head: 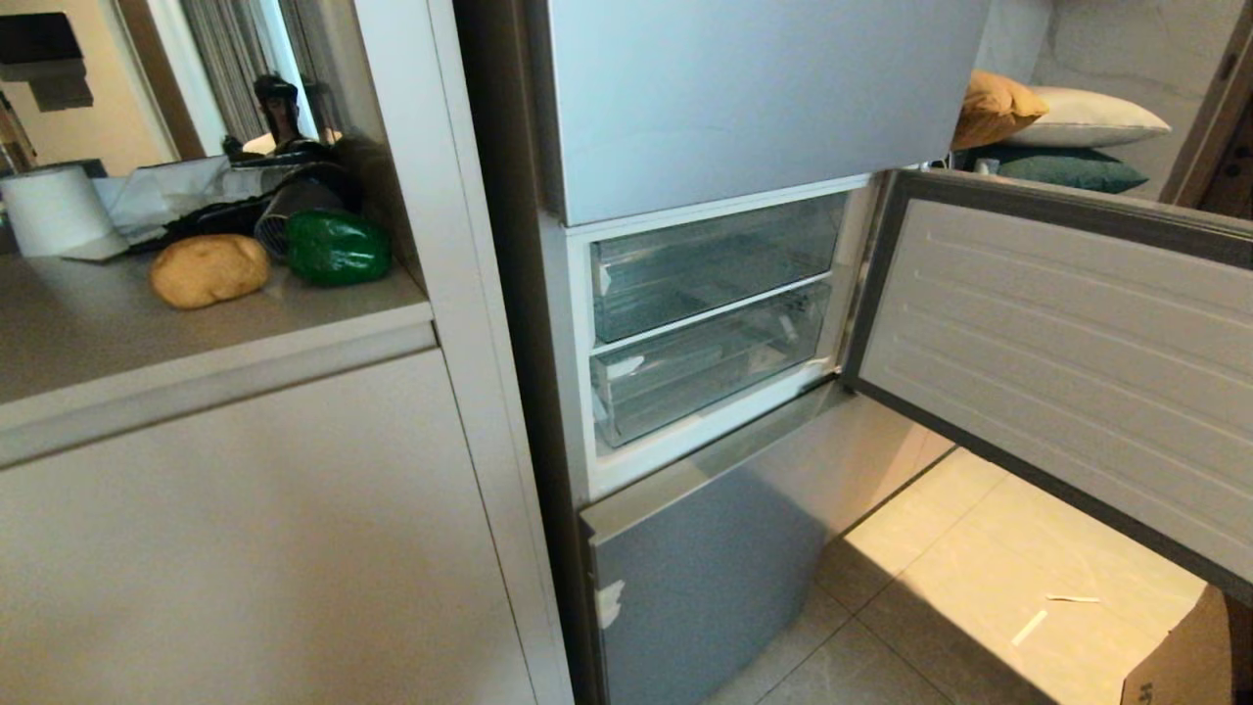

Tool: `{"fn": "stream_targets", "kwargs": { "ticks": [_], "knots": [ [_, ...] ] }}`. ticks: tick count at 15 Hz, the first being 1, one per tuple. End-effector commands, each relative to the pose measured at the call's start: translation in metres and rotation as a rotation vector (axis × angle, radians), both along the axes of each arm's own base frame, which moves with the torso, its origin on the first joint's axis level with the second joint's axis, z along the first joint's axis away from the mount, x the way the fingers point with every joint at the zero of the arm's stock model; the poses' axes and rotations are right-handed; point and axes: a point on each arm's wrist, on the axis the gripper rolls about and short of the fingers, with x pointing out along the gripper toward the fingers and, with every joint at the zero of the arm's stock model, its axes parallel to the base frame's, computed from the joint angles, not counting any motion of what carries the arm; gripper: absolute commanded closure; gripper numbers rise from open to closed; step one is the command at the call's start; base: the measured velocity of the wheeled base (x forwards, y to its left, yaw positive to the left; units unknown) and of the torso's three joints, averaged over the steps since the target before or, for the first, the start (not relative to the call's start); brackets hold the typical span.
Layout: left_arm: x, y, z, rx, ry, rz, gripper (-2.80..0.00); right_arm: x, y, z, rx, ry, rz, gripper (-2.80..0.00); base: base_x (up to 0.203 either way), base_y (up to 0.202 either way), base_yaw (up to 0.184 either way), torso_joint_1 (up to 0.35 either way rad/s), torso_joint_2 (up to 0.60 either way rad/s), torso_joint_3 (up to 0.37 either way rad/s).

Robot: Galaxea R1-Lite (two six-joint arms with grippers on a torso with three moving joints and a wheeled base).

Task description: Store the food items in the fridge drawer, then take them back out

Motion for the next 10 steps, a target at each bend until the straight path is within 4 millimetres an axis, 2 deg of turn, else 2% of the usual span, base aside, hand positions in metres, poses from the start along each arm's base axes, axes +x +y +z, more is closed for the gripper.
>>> {"fn": "stream_targets", "kwargs": {
  "ticks": [1,10],
  "knots": [
    [0.0001,0.0,-0.0001,0.0,0.002,0.0,0.0,0.0024,0.0,-0.0086,0.0,0.029,0.0,0.0,0.0,0.0,0.0,-0.219,0.54,0.303],
    [0.0001,0.0,0.0002,0.0,0.001,0.0,0.0,0.0024,0.0,-0.0086,0.0,0.029,0.0,0.0,0.0,0.0,0.0,-0.213,0.54,0.322]
  ]
}}
